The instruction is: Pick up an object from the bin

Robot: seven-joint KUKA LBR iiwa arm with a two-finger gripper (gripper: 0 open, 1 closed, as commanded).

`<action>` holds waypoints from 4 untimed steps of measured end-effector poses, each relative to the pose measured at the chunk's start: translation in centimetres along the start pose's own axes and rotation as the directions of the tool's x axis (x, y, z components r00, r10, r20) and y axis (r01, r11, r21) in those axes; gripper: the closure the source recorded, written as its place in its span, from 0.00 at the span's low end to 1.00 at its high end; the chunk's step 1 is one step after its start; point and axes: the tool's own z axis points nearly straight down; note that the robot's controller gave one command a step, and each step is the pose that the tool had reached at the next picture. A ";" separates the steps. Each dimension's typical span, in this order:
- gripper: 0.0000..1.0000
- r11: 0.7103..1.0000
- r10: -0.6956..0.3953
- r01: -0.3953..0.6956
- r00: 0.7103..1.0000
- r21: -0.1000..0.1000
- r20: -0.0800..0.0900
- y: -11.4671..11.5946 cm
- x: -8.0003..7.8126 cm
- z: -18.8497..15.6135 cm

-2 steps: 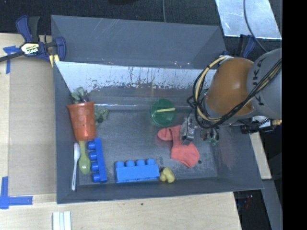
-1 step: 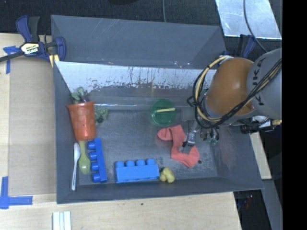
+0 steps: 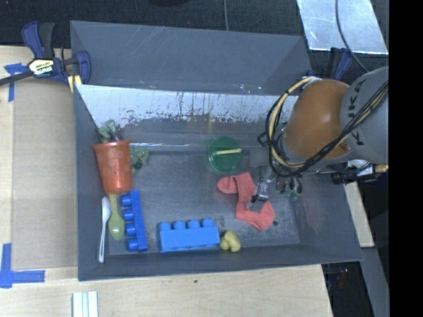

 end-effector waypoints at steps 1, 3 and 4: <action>0.00 0.997 -0.077 0.077 0.997 0.000 0.001 -0.1 0.7 0.1; 0.00 0.999 0.039 -0.039 0.999 0.000 0.004 -0.6 0.1 0.4; 0.00 0.999 0.039 -0.039 0.999 0.000 0.003 -0.6 0.1 0.4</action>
Offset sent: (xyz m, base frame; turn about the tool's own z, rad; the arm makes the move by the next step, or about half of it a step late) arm -0.0036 -0.0053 -0.0045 0.0410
